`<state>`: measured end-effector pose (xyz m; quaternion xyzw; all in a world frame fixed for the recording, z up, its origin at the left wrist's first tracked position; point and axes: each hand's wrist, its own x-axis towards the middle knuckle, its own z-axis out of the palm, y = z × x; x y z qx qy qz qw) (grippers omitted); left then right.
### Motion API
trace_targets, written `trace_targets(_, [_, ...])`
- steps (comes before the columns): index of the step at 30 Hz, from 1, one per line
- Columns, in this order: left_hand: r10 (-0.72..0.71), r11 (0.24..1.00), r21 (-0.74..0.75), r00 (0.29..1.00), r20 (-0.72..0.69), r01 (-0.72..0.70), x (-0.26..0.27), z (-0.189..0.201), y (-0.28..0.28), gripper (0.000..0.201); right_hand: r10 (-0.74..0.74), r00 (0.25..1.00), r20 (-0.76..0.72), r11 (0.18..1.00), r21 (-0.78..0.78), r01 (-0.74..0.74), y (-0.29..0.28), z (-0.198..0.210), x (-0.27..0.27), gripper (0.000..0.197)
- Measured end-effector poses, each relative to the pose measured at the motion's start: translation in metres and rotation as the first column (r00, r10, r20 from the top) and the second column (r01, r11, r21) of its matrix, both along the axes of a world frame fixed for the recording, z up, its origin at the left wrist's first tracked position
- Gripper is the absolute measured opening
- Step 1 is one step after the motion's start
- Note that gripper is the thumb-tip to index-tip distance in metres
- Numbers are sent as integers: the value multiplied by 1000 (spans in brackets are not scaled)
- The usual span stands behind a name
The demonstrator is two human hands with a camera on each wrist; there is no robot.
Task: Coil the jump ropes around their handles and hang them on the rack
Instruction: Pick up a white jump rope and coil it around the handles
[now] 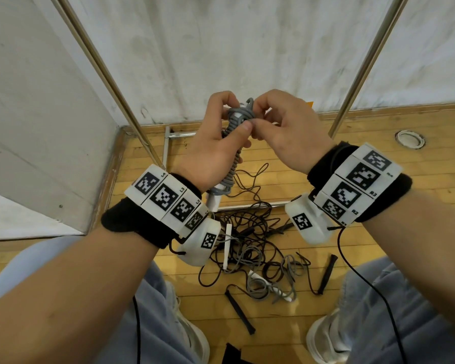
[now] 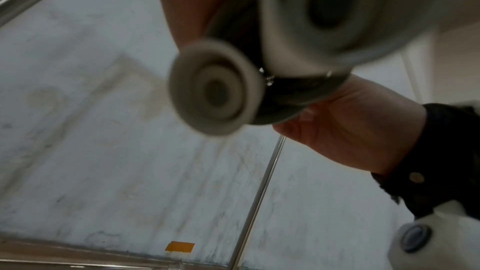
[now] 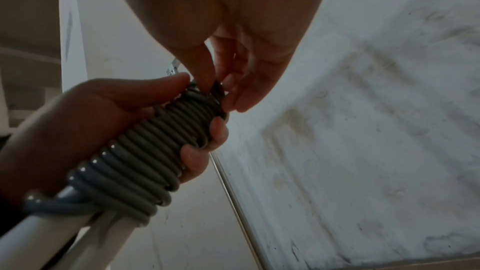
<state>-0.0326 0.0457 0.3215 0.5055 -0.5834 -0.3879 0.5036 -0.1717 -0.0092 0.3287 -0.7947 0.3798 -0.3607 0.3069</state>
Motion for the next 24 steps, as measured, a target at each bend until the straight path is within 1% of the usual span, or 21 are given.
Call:
trace_targets(2, [-27,1000,12,997,-66,28,1,2,1,19,16,1000,22,1000,-13,-16,0,2,0,10])
trace_targets(3, [-33,999,13,997,-76,35,2,3,1,18,19,999,31,1000,-22,-18,0,2,0,9])
trace_targets(7, [-22,1000,13,999,-24,22,2,4,1,17,29,999,29,999,-43,-28,3,1,-2,4])
trace_targets(9, [-13,1000,6,1000,13,13,1,4,1,16,48,998,27,998,-49,-47,4,-1,-1,8])
trace_targets(12, [9,1000,-5,999,42,-9,3,3,0,20,78,996,49,997,0,-78,6,-2,0,15])
trace_targets(14, [13,1000,-10,999,47,-12,4,3,-1,21,71,995,65,997,18,-72,7,-3,1,17])
trace_targets(16, [8,1000,-7,999,31,-7,3,4,0,16,55,995,79,998,-2,-55,7,-2,1,14])
trace_targets(19, [30,999,-12,999,-41,-30,1,6,3,3,64,992,106,997,-58,-58,10,2,2,12])
trace_targets(21, [112,994,17,992,-55,-112,1,6,-1,9,71,992,106,991,-118,-58,12,3,3,11])
trace_targets(22, [137,989,59,989,-60,-134,0,6,-3,15,70,993,98,987,-150,-55,13,3,3,11])
trace_targets(24, [110,976,196,992,-61,-96,0,6,-7,42,61,995,77,981,-190,-45,15,3,3,10])
